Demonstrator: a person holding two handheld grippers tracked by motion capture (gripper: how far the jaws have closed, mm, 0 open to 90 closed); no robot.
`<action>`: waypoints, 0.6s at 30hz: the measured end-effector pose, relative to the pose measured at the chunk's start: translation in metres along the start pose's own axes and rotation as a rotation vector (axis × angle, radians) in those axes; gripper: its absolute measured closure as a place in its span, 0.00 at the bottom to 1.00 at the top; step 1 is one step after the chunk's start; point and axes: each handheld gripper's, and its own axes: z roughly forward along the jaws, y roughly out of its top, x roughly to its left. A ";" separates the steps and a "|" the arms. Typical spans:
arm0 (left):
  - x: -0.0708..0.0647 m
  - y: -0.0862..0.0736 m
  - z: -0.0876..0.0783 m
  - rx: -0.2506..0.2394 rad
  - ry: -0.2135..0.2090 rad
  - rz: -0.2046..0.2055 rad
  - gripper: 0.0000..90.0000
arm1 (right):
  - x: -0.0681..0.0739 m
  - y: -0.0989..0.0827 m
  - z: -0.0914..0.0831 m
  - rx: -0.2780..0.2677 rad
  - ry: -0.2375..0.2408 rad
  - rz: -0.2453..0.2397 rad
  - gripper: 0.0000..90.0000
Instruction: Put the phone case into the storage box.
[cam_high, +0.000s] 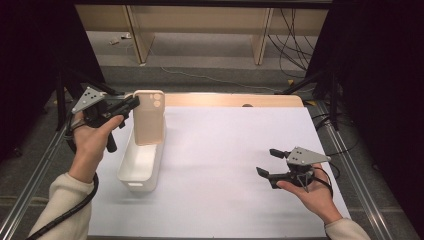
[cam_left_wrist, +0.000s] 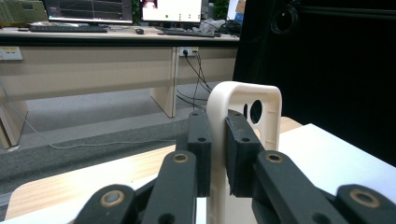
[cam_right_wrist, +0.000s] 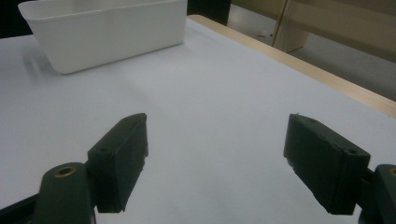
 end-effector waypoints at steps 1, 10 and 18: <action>0.000 0.000 0.000 -0.001 0.001 0.000 0.91 | 0.000 0.000 0.000 0.000 -0.001 0.000 0.25; 0.003 0.000 0.001 0.001 0.009 0.008 0.91 | 0.000 0.000 0.000 0.000 -0.002 0.000 0.25; 0.007 0.001 0.001 -0.001 0.008 0.009 0.91 | 0.000 0.000 0.000 0.001 -0.002 -0.001 0.25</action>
